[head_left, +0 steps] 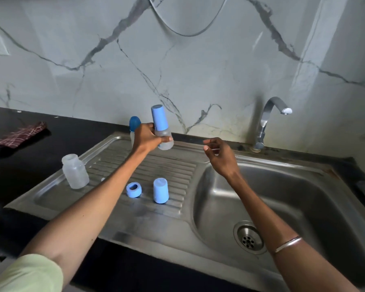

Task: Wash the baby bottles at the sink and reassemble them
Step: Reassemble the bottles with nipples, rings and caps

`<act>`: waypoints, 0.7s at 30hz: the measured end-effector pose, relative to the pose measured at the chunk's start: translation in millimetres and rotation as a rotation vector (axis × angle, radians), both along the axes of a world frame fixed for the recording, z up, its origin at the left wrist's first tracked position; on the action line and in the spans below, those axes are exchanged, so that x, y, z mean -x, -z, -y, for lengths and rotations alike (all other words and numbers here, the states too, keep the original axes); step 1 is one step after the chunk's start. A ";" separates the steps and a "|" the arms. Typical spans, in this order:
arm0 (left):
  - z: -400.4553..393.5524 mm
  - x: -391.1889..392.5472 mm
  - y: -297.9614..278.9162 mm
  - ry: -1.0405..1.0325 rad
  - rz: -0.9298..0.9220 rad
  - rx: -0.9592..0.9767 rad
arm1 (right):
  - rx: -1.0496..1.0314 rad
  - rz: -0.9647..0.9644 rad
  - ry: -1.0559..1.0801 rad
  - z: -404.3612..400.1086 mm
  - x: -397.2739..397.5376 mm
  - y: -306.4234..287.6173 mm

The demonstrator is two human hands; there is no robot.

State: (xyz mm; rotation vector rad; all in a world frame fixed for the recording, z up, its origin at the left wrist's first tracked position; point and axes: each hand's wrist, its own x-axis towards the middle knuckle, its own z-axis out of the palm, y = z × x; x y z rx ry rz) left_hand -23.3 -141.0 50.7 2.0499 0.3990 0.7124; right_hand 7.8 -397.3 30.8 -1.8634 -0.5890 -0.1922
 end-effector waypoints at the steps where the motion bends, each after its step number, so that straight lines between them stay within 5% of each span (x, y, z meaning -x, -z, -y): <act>1: -5.6 -4.9 4.5 -0.011 -0.006 0.005 | 0.010 -0.001 -0.003 -5.5 -3.8 0.8; 21: -37.8 -69.5 46.9 -0.019 -0.180 -0.011 | 0.168 -0.042 -0.061 -50.2 -55.5 37.3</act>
